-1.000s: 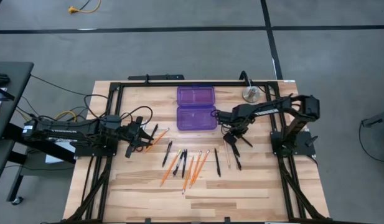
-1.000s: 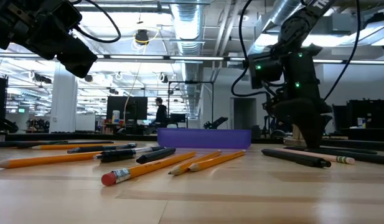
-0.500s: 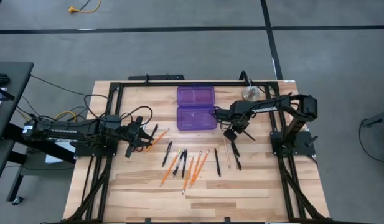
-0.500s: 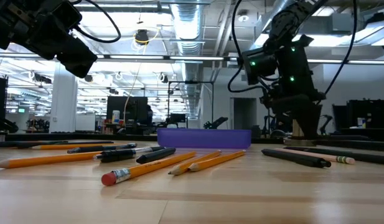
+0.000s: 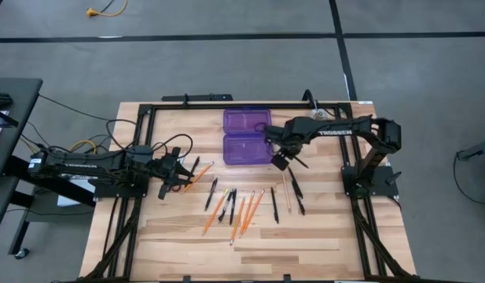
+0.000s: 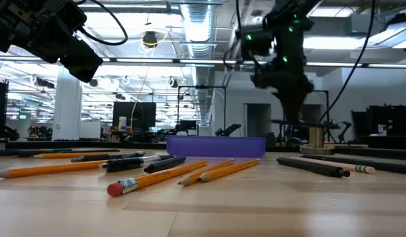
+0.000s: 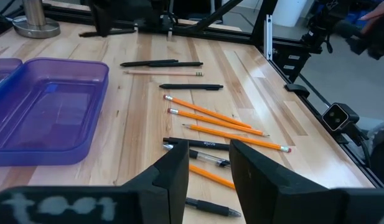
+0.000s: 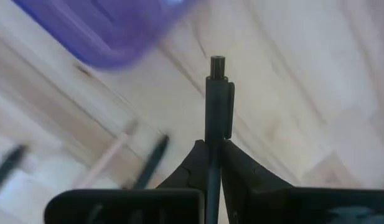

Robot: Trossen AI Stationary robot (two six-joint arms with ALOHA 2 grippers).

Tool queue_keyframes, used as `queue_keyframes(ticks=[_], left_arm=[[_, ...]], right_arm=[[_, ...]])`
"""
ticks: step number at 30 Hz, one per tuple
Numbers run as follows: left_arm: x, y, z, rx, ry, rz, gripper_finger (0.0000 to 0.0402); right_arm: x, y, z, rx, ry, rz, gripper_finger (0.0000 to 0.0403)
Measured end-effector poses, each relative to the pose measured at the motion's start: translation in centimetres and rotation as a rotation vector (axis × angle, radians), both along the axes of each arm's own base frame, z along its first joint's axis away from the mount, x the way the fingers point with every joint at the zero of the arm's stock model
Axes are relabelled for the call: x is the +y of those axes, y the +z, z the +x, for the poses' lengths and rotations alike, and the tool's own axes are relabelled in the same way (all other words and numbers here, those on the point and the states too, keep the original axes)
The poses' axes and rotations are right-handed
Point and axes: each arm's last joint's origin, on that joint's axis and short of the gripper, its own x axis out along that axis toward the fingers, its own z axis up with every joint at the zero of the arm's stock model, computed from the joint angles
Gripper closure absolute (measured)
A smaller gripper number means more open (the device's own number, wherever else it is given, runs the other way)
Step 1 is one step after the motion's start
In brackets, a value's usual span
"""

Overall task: Pick & place school supplies into a supply box
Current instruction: Put the black pen into the the purple supply box

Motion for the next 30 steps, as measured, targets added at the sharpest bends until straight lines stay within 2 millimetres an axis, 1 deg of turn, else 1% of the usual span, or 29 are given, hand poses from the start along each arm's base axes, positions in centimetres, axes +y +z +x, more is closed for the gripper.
queue_keyframes(ticks=[8,13,16,21,28,30], left_arm=[[0.0,0.0,0.0,0.0,0.001,-0.003,0.0297],[0.0,0.0,0.0,0.001,0.001,-0.003,0.0297],[0.0,0.0,0.0,0.0,0.001,-0.003,0.0297],[0.0,0.0,0.0,0.001,0.001,-0.003,0.0297],[0.0,0.0,0.0,0.002,0.004,-0.011,0.0297],[0.0,0.0,0.0,0.002,0.004,-0.011,0.0297]], right_arm=[[-1.5,5.0,3.1,-0.253,0.135,-0.114,0.0395],[-2.5,7.3,4.8,-0.416,0.231,-0.199,0.0394],[-3.0,7.7,5.5,-0.47,0.303,-0.206,0.0394],[-3.1,7.9,6.2,-0.524,0.413,-0.238,0.0393],[-3.1,8.2,6.5,-0.565,0.477,-0.25,0.039],[-3.1,8.0,6.7,-0.594,0.482,-0.252,0.039]])
